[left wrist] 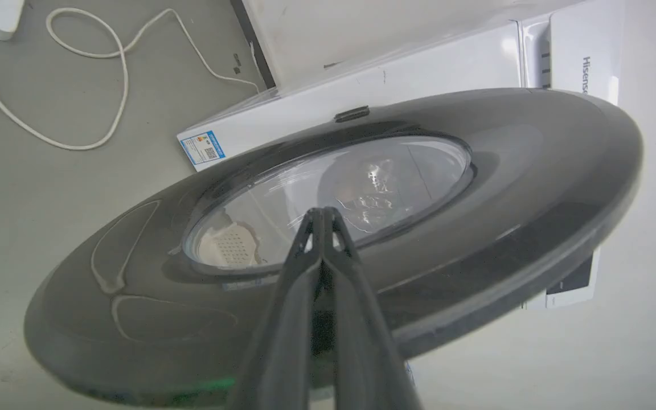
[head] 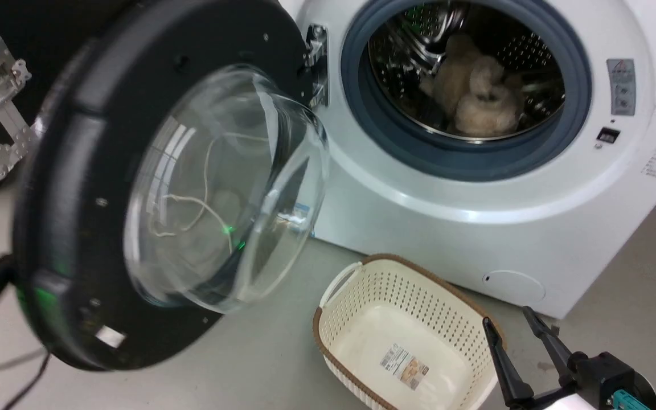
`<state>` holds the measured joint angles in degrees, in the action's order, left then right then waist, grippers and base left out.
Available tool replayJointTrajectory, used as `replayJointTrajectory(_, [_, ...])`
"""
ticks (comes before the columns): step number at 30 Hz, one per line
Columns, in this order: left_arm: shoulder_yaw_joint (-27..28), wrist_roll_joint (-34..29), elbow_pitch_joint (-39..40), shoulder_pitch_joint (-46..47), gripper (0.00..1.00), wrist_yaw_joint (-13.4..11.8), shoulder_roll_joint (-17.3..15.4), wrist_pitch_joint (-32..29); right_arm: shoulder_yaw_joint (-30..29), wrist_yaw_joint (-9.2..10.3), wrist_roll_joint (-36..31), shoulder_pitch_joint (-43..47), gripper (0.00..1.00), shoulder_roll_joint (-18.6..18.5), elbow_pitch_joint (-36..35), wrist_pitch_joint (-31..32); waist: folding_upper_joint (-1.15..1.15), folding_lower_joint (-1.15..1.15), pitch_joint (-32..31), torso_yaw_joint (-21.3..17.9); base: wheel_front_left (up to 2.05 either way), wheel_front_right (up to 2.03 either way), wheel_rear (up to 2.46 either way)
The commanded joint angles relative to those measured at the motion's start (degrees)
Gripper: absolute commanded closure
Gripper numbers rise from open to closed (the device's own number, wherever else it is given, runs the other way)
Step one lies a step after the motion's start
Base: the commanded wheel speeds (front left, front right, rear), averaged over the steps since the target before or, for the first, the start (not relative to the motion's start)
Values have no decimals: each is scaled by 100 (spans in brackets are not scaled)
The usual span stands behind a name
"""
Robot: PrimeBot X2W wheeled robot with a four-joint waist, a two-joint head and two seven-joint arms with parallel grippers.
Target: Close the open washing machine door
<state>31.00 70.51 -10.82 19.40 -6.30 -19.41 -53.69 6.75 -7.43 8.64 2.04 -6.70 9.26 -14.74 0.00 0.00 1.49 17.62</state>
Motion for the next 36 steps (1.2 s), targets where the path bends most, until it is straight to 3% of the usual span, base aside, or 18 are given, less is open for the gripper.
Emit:
replayJointTrajectory(1, [-14,156,173,-230,100,25,148,-176,-42,-6,-3,69,0,60,21,-26,0,0,-103,-13,0,0,0])
replayJointTrajectory(7, [-142,417,822,-817,100,36,582,-550,-177,-6,-77,95,0,166,50,-26,0,0,-241,-56,0,0,0])
replayJointTrajectory(8, [-310,513,1092,-1022,100,53,826,-707,-263,-6,-123,79,0,192,41,-26,0,0,-260,-103,0,0,0])
replayJointTrajectory(9, [-310,513,1092,-1022,100,53,826,-707,-263,-6,-123,79,0,192,41,-26,0,0,-260,-103,0,0,0])
replayJointTrajectory(13, [-787,505,1706,-1510,100,106,1319,-854,-493,-6,-199,42,0,232,33,-26,0,0,-280,-344,0,0,0])
replayJointTrajectory(18, [-1294,598,1983,-1908,100,70,1575,-799,-673,-6,-220,42,0,240,96,-26,0,0,-258,-633,0,0,0])
replayJointTrajectory(19, [-1718,755,1997,-2180,100,86,1637,-572,-750,-6,-255,30,0,212,151,-24,0,0,-209,-911,0,0,0])
replayJointTrajectory(27, [-3142,1784,1609,-2284,100,441,1651,804,-792,-6,-229,-108,0,98,122,35,0,0,94,-1812,0,0,0])
replayJointTrajectory(36, [-4333,2401,623,-1232,100,1018,1652,2777,-743,-6,-117,-295,0,-35,79,48,0,0,533,-2797,0,0,0])
